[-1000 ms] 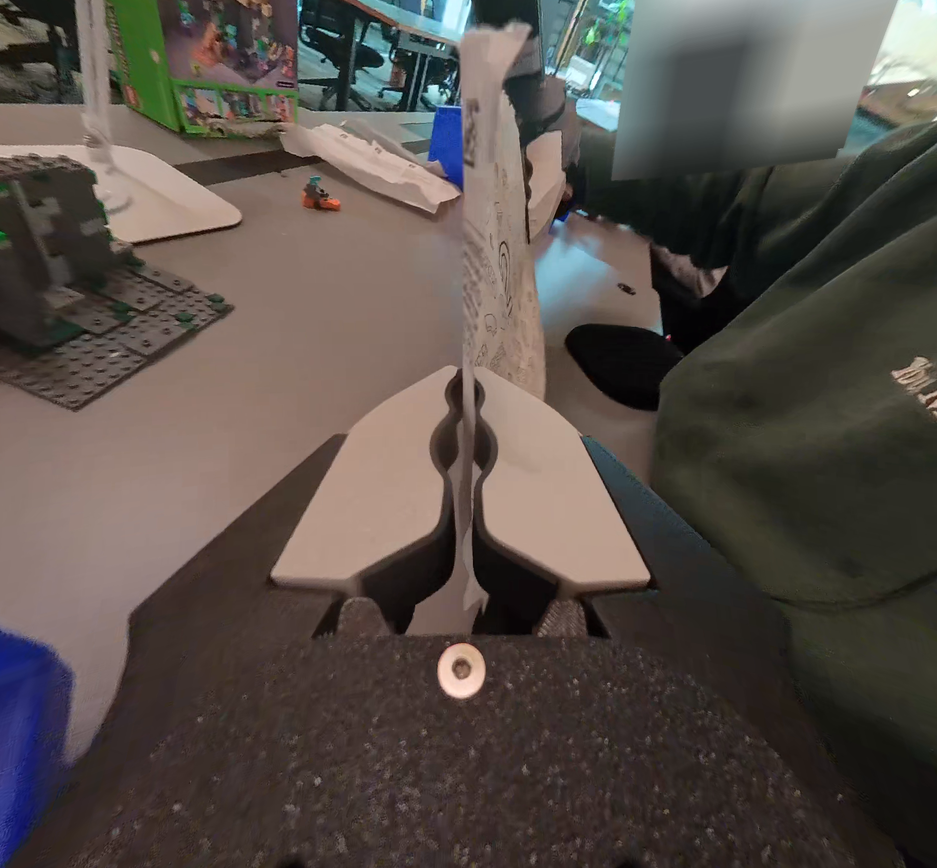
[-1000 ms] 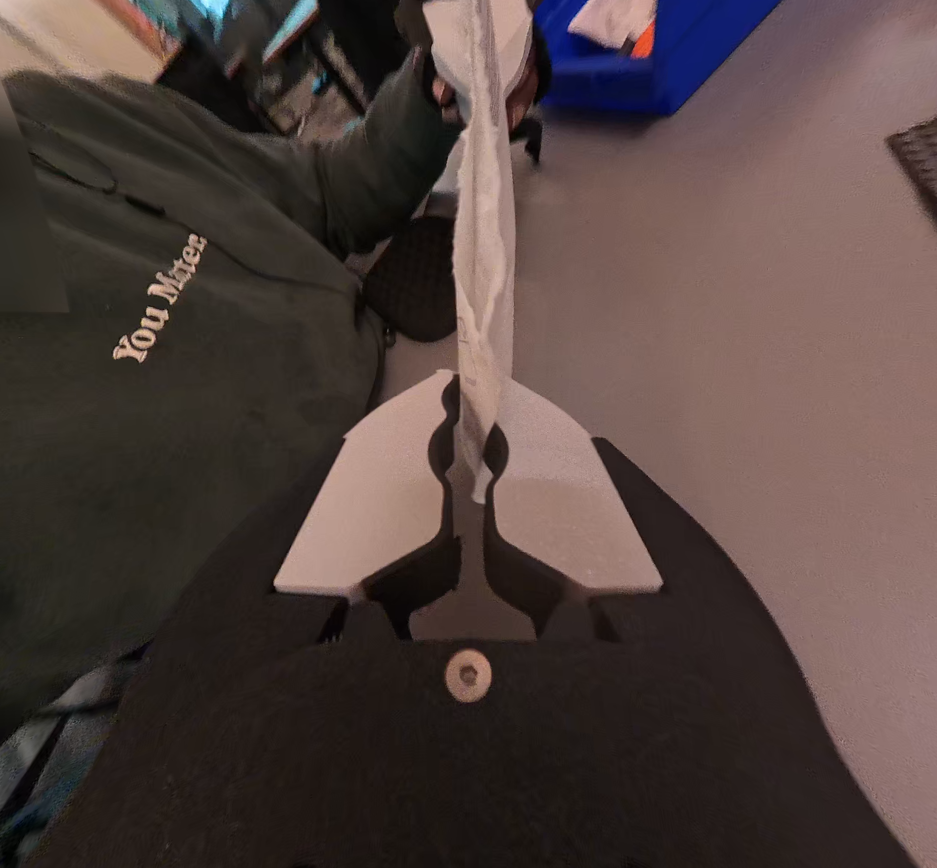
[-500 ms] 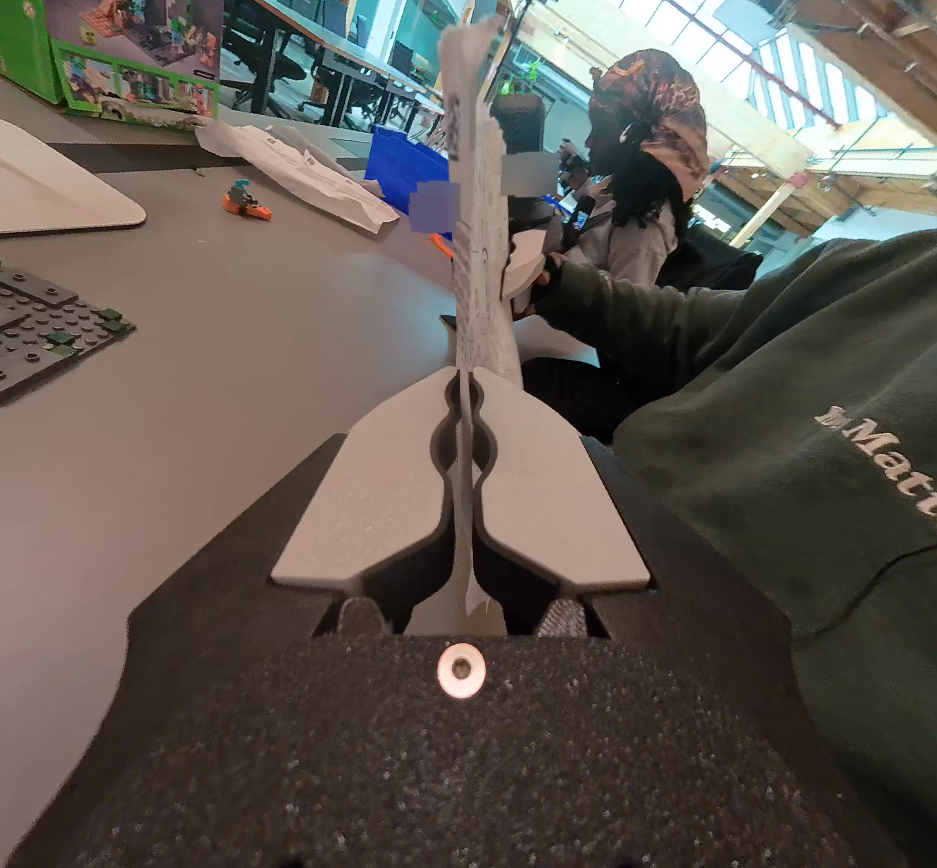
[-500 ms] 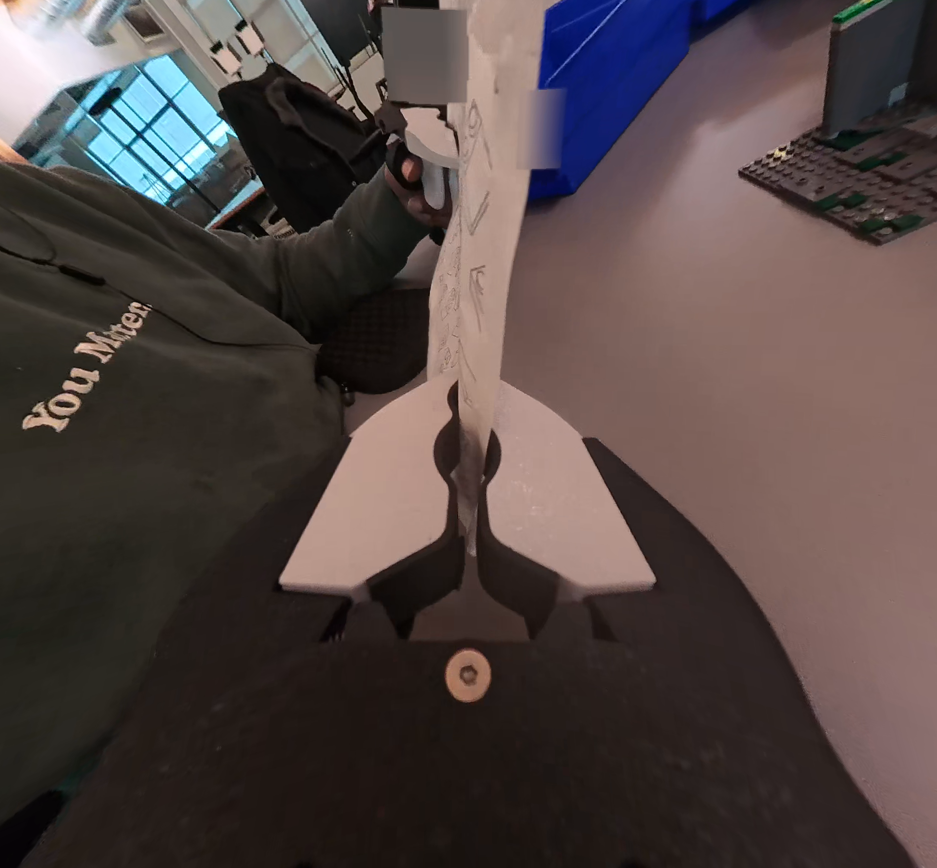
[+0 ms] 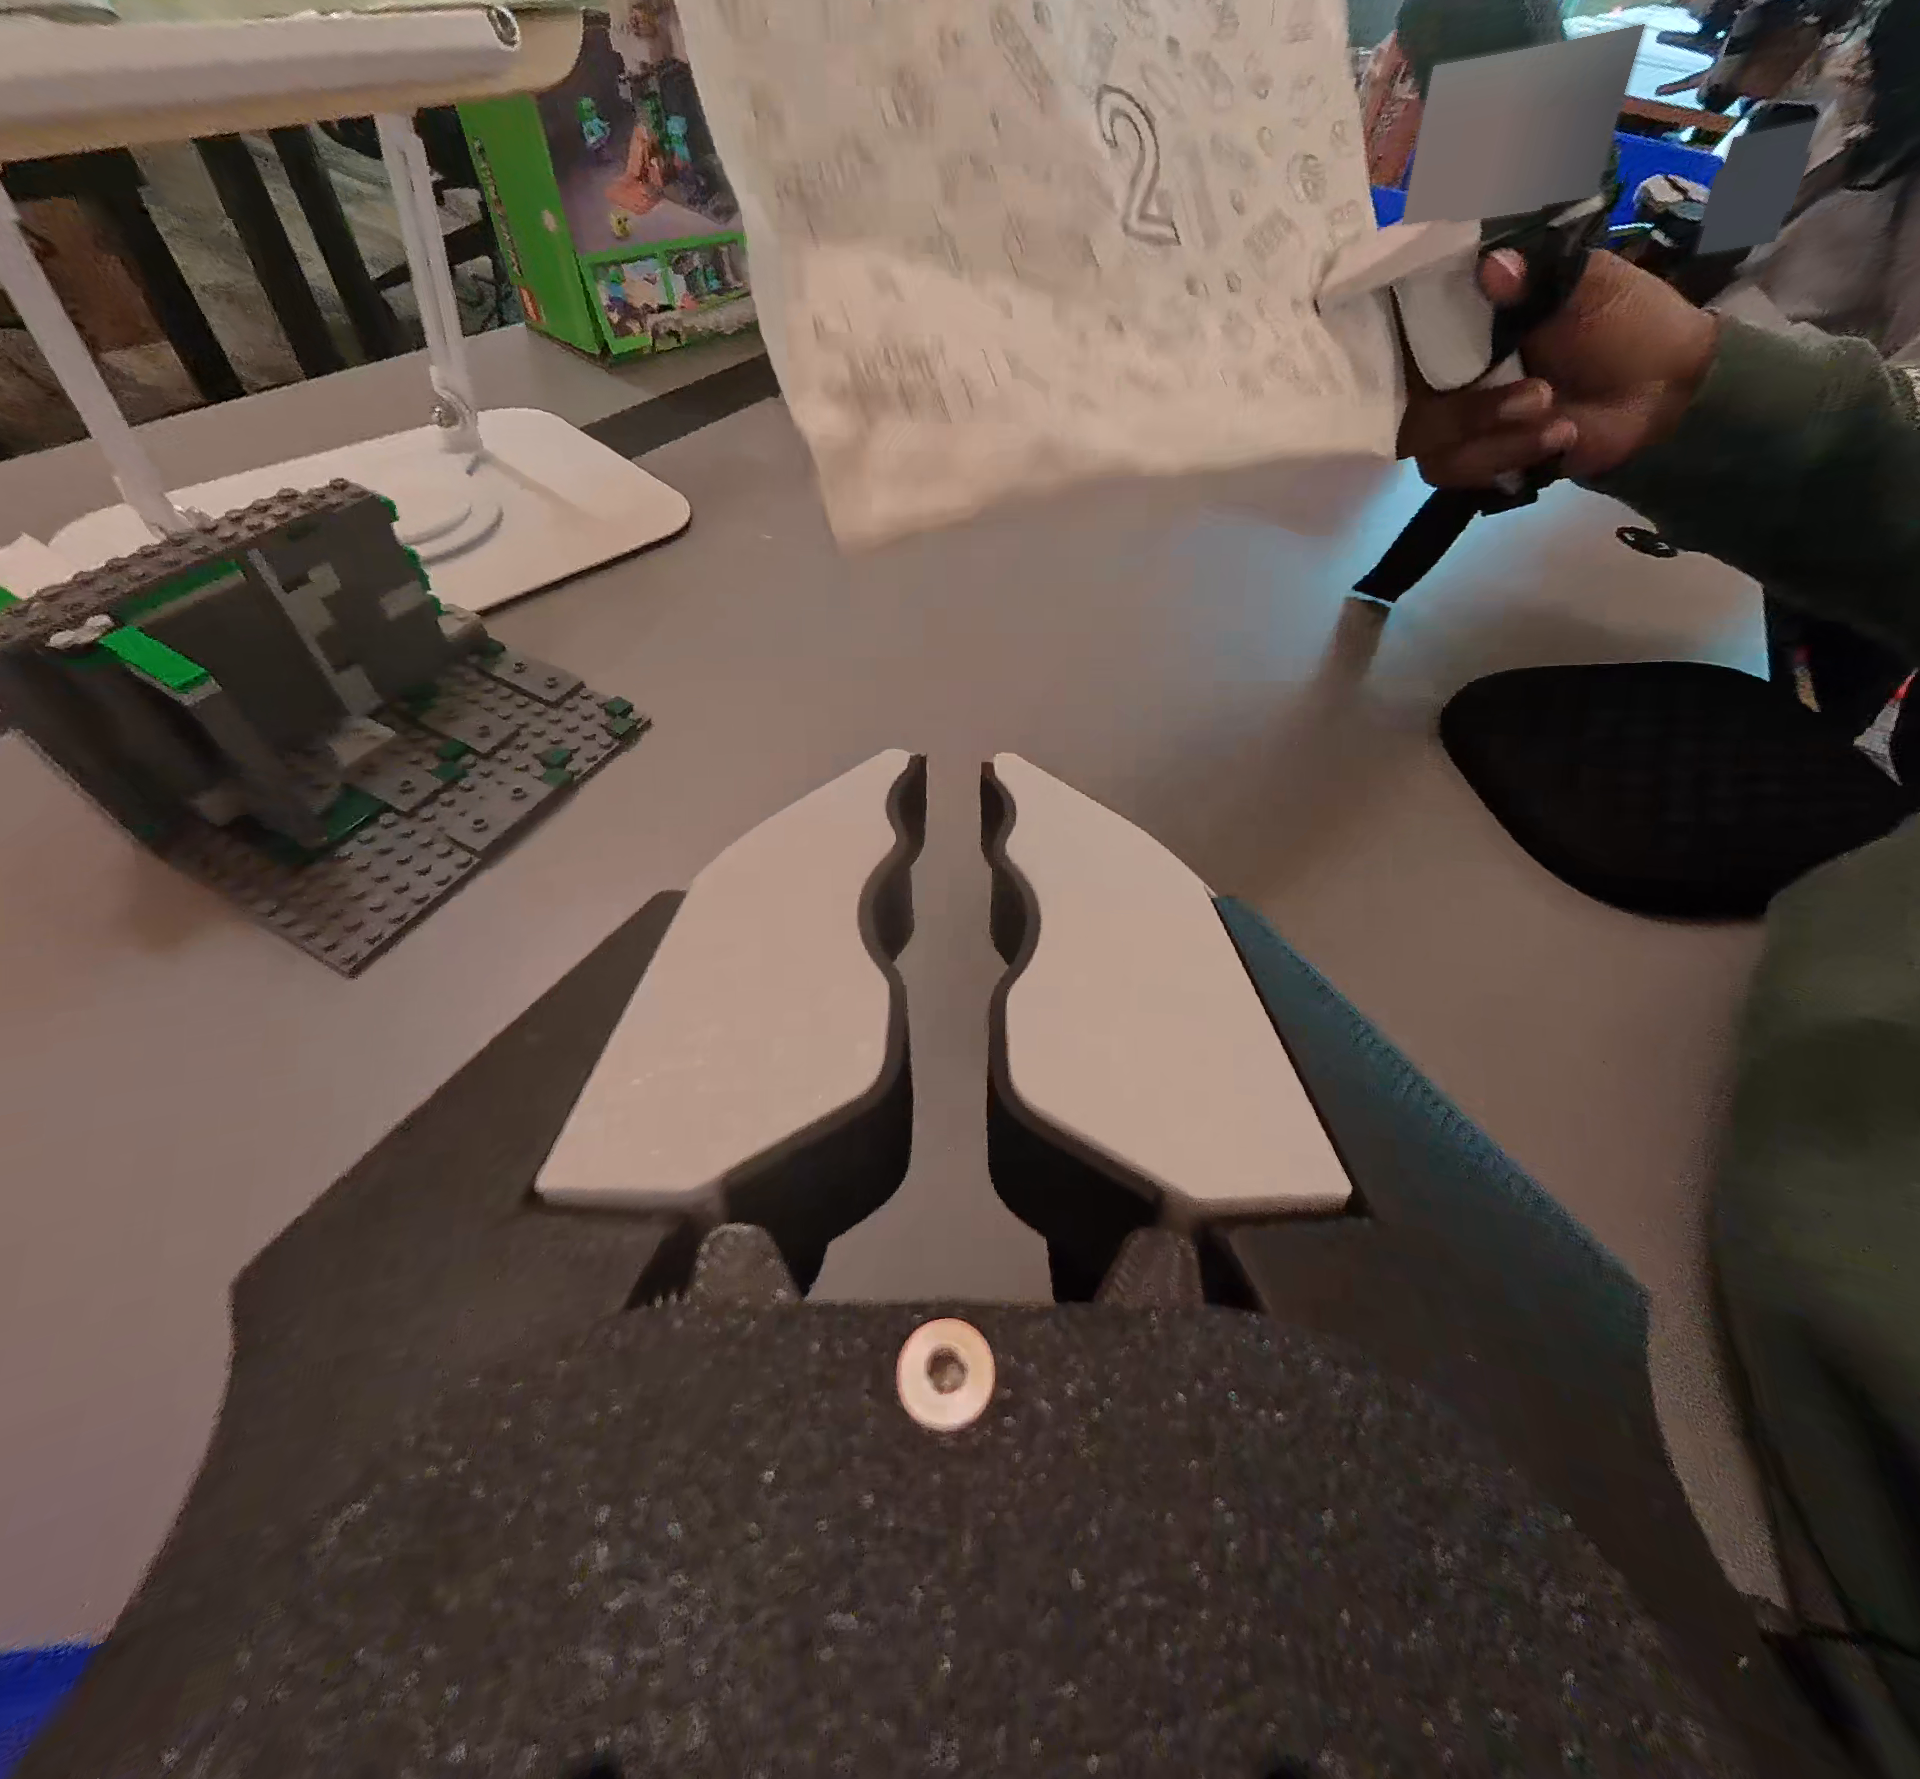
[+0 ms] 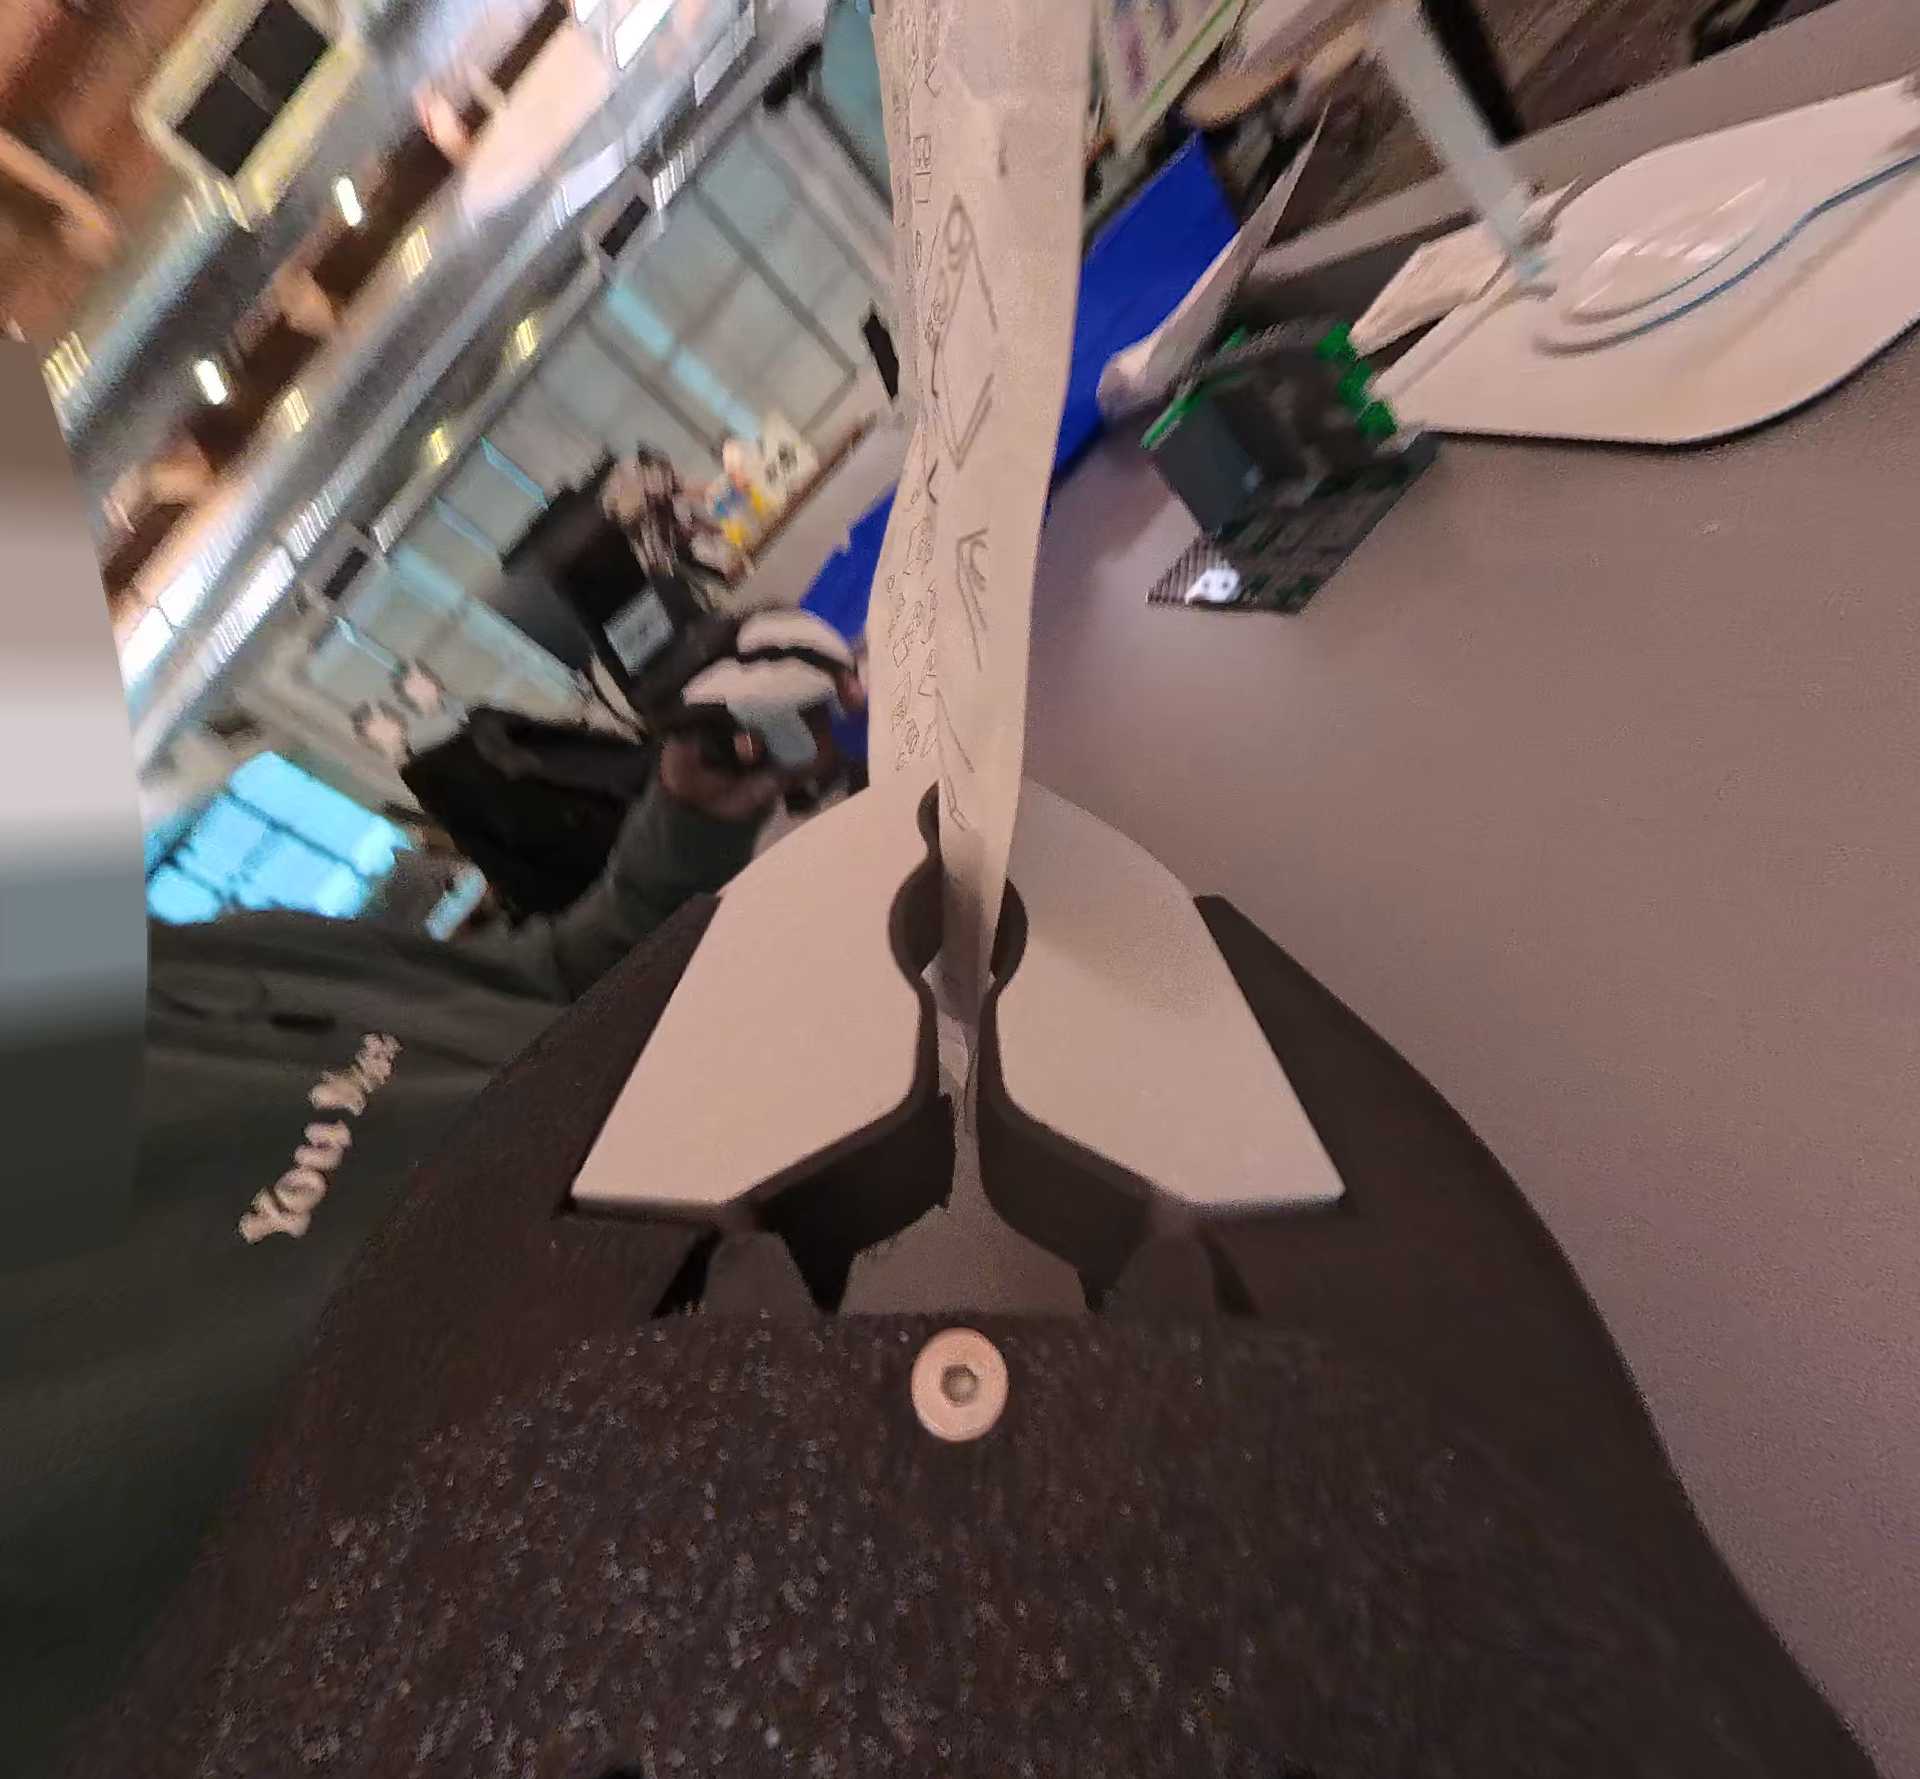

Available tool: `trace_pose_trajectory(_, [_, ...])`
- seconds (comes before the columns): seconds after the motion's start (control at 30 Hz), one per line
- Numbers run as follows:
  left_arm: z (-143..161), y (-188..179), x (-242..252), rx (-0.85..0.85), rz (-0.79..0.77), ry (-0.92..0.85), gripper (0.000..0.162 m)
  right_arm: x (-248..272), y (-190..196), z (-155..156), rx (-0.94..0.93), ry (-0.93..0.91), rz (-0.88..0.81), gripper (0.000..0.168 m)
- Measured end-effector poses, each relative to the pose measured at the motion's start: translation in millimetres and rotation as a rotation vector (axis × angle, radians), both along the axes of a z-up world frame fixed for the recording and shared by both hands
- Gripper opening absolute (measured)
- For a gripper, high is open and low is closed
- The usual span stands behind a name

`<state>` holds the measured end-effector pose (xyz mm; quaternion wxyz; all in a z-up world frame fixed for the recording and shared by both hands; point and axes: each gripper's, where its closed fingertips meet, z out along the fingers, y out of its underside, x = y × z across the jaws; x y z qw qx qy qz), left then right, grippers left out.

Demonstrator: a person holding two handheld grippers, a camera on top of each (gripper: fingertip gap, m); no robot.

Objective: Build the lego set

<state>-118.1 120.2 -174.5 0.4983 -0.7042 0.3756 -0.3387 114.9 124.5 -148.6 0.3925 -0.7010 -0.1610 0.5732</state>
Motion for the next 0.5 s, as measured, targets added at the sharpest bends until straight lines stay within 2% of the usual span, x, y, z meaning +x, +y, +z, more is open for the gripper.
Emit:
trace_pose_trajectory(0.1, [1.7,-2.9,5.5,0.003,-0.015,-0.017,0.008,31.0,16.0,9.5,-0.066,0.161,-0.127,0.0])
trace_pose_trajectory(0.23, [-5.7,-4.6,8.7,-0.011,-0.026,-0.016,0.007,76.0,41.5,6.6,-0.123,0.269,-0.338,0.0])
trace_pose_trajectory(0.4, [-14.4,-9.2,11.1,-0.024,-0.047,-0.003,0.005,147.5,75.2,-10.9,-0.212,0.415,-0.664,0.0])
trace_pose_trajectory(0.5, [-18.5,-12.0,12.7,-0.03,-0.062,0.004,0.005,179.2,87.9,-28.0,-0.244,0.449,-0.797,0.0])
